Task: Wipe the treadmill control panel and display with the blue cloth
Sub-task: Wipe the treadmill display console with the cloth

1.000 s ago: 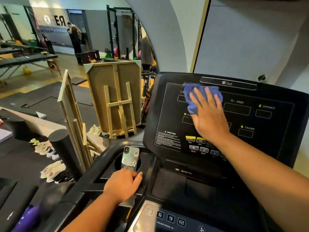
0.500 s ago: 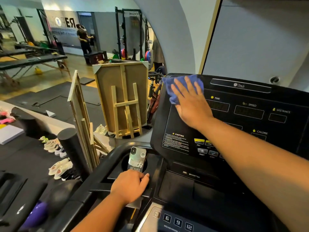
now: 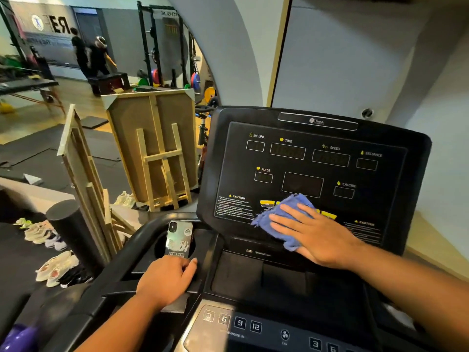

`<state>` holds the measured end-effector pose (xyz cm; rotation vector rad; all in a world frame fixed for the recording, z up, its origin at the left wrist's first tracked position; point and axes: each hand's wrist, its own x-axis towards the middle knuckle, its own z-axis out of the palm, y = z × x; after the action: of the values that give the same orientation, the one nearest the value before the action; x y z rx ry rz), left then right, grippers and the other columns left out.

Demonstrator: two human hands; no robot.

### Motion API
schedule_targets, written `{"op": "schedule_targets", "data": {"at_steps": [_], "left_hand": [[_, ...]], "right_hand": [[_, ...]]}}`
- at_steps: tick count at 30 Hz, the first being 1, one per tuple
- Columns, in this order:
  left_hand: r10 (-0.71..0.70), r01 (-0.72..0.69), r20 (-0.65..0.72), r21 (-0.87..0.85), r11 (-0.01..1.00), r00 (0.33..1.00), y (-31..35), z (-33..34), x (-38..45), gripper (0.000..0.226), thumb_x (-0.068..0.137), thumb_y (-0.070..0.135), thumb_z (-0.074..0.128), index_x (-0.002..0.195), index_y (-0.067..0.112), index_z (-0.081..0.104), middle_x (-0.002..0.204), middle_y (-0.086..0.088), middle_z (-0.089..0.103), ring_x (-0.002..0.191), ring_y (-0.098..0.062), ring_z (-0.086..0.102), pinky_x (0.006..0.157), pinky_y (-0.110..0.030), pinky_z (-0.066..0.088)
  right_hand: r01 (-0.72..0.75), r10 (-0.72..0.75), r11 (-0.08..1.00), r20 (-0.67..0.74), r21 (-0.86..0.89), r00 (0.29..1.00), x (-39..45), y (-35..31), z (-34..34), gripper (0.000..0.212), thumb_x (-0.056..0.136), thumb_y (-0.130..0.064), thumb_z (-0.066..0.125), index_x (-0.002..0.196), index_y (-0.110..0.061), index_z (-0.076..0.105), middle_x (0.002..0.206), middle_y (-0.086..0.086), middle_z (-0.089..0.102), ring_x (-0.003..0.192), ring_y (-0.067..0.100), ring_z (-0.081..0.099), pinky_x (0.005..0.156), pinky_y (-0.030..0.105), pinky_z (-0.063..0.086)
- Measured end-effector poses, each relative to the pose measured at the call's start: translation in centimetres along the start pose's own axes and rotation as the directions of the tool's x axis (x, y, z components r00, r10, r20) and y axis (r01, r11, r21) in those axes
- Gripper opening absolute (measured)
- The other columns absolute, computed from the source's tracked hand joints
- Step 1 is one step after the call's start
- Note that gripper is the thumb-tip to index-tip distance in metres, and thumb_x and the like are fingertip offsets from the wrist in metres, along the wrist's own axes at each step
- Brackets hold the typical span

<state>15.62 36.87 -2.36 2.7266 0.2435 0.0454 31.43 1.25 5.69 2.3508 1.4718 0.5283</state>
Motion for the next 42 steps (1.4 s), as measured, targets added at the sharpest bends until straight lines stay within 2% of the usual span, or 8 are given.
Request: {"op": "schedule_targets", "data": {"at_steps": [6, 13, 17, 21, 25, 29, 37, 42], "left_hand": [[0.009, -0.008, -0.019, 0.048, 0.999, 1.0, 0.4, -0.1, 0.0, 0.053, 0.104, 0.05, 0.038, 0.058, 0.026, 0.051, 0.055, 0.004, 0.059, 0.055, -0.005, 0.055, 0.057, -0.026, 0.035], [-0.004, 0.005, -0.006, 0.072, 0.997, 1.0, 0.4, 0.0, 0.2, 0.052, 0.104, 0.051, 0.037, 0.061, 0.027, 0.055, 0.057, 0.004, 0.062, 0.054, -0.005, 0.053, 0.059, -0.029, 0.038], [0.004, -0.003, -0.017, 0.079, 0.997, 1.0, 0.1, 0.2, 0.3, 0.052, 0.103, 0.052, 0.037, 0.067, 0.024, 0.061, 0.06, 0.005, 0.064, 0.054, -0.003, 0.053, 0.055, -0.019, 0.035], [0.012, -0.011, -0.015, 0.1, 0.995, 1.0, 0.0, 0.3, 0.3, 0.051, 0.104, 0.051, 0.037, 0.069, 0.025, 0.063, 0.06, 0.005, 0.063, 0.054, -0.003, 0.052, 0.055, -0.018, 0.034], [0.005, -0.002, -0.028, 0.087, 0.996, 1.0, -0.1, 0.4, 0.4, 0.052, 0.104, 0.051, 0.038, 0.067, 0.023, 0.063, 0.061, 0.004, 0.066, 0.056, -0.005, 0.056, 0.054, -0.019, 0.036], [-0.014, 0.015, -0.016, 0.069, 0.998, 1.0, -0.2, 0.6, 0.5, 0.053, 0.103, 0.052, 0.038, 0.067, 0.022, 0.065, 0.06, 0.005, 0.067, 0.058, -0.006, 0.06, 0.056, -0.022, 0.04], [-0.016, 0.019, -0.028, 0.08, 0.997, 0.999, -0.2, 0.6, 0.5, 0.053, 0.103, 0.052, 0.039, 0.065, 0.022, 0.062, 0.061, 0.005, 0.065, 0.06, -0.009, 0.06, 0.059, -0.03, 0.043], [-0.034, 0.035, -0.02, 0.075, 0.997, 0.999, -0.2, 0.5, 0.6, 0.055, 0.101, 0.055, 0.038, 0.067, 0.02, 0.064, 0.065, 0.002, 0.068, 0.066, -0.011, 0.065, 0.07, -0.035, 0.055]], "right_hand": [[-0.583, 0.604, 0.796, -0.147, 0.163, 0.783, -2.4, 6.2, -3.2, 0.067, 0.097, -0.048, 0.034, 0.157, -0.019, 0.026, 0.166, 0.001, 0.023, 0.155, 0.025, 0.008, 0.124, 0.042, 0.0], [-0.109, 0.109, 0.994, 0.05, -0.002, 0.993, -9.1, 0.1, 2.2, 0.058, 0.104, -0.054, 0.024, 0.155, -0.027, 0.033, 0.164, -0.003, 0.027, 0.155, 0.022, 0.006, 0.125, 0.041, 0.0], [-0.194, 0.193, 0.981, 0.02, 0.014, 0.981, -10.6, 3.3, 1.3, 0.057, 0.103, -0.054, 0.023, 0.155, -0.03, 0.027, 0.163, -0.004, 0.027, 0.155, 0.015, 0.003, 0.125, 0.04, 0.006], [-0.578, 0.6, 0.796, -0.112, 0.178, 0.792, -9.3, 4.1, 0.1, 0.061, 0.099, -0.047, 0.036, 0.156, -0.028, 0.023, 0.165, -0.001, 0.026, 0.155, 0.024, 0.007, 0.124, 0.045, 0.004], [-0.269, 0.269, 0.963, -0.044, 0.022, 0.962, -11.4, -0.6, 3.0, 0.065, 0.098, -0.048, 0.044, 0.157, -0.025, 0.029, 0.166, -0.002, 0.021, 0.155, 0.028, 0.006, 0.124, 0.049, 0.004], [-0.149, 0.148, 0.987, -0.025, -0.056, 0.989, -12.3, 2.3, 2.6, 0.059, 0.098, -0.044, 0.047, 0.154, -0.025, 0.037, 0.162, -0.002, 0.031, 0.154, 0.024, 0.011, 0.125, 0.041, 0.001], [-0.72, 0.796, 0.605, -0.271, 0.341, 0.541, -6.5, 7.6, -2.1, 0.062, 0.1, -0.038, 0.039, 0.158, -0.022, 0.025, 0.167, 0.002, 0.019, 0.155, 0.028, 0.005, 0.124, 0.048, 0.004], [-0.433, 0.424, 0.901, -0.166, -0.023, 0.89, -9.4, 1.6, 2.5, 0.071, 0.093, -0.041, 0.04, 0.157, -0.017, 0.021, 0.164, 0.009, 0.024, 0.153, 0.033, 0.011, 0.123, 0.052, 0.009]]}}
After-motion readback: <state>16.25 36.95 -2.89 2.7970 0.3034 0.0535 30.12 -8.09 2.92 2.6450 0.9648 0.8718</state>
